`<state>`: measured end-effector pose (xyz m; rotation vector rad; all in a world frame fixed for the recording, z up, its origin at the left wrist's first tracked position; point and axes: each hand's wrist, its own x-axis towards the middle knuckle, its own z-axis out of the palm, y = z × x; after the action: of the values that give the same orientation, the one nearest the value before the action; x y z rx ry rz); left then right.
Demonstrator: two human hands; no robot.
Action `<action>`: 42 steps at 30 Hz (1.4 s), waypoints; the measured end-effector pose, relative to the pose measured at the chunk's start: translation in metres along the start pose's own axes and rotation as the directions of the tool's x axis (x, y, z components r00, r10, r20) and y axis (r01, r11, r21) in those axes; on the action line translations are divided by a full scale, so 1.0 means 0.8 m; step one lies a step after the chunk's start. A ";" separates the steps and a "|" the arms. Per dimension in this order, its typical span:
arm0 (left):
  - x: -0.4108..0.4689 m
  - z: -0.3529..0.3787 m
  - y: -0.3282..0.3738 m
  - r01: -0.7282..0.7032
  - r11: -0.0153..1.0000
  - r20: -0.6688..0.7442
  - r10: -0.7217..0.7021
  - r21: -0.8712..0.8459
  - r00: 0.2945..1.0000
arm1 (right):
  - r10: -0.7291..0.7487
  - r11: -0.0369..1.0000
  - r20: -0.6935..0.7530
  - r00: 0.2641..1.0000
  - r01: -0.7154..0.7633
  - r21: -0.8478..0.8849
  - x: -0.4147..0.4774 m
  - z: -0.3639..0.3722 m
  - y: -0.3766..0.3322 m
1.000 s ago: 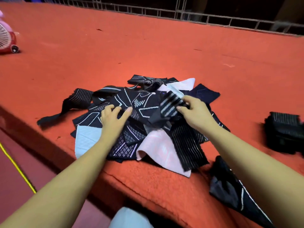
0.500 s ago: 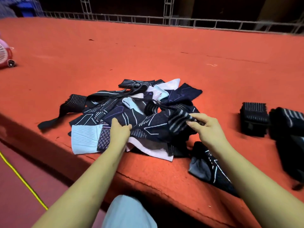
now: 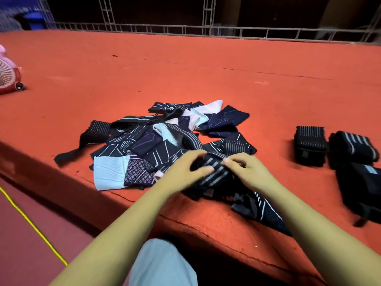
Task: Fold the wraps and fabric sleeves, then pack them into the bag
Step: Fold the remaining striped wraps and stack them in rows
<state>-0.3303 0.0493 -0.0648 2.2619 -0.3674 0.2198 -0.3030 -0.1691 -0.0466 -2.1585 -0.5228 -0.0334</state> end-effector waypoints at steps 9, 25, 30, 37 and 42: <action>-0.017 0.040 -0.041 0.153 0.985 0.088 -0.145 -0.086 0.985 | 0.107 0.986 0.115 0.988 -0.091 -0.140 -0.007 0.011 0.027; -0.026 0.070 -0.015 0.215 0.976 -0.021 -0.216 -0.029 0.976 | 0.351 0.921 0.045 0.935 -0.336 -0.199 -0.014 -0.009 0.071; -0.023 0.077 -0.005 0.129 0.991 -0.105 -0.131 -0.023 0.986 | 0.285 0.931 -0.030 0.958 -0.285 -0.230 -0.014 -0.014 0.076; 0.016 0.069 -0.014 0.214 0.967 -0.053 -0.223 -0.138 0.973 | -0.054 0.921 0.111 0.992 0.092 -0.379 -0.022 -0.011 0.053; 0.037 0.069 -0.009 0.324 0.911 -0.035 -0.344 -0.256 0.938 | 0.164 0.980 0.029 0.986 -0.159 -0.121 -0.016 0.008 0.054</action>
<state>-0.2977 0.0062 -0.0981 2.0228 0.0392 0.0782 -0.2996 -0.1908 -0.0866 -2.3154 -0.3736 0.0689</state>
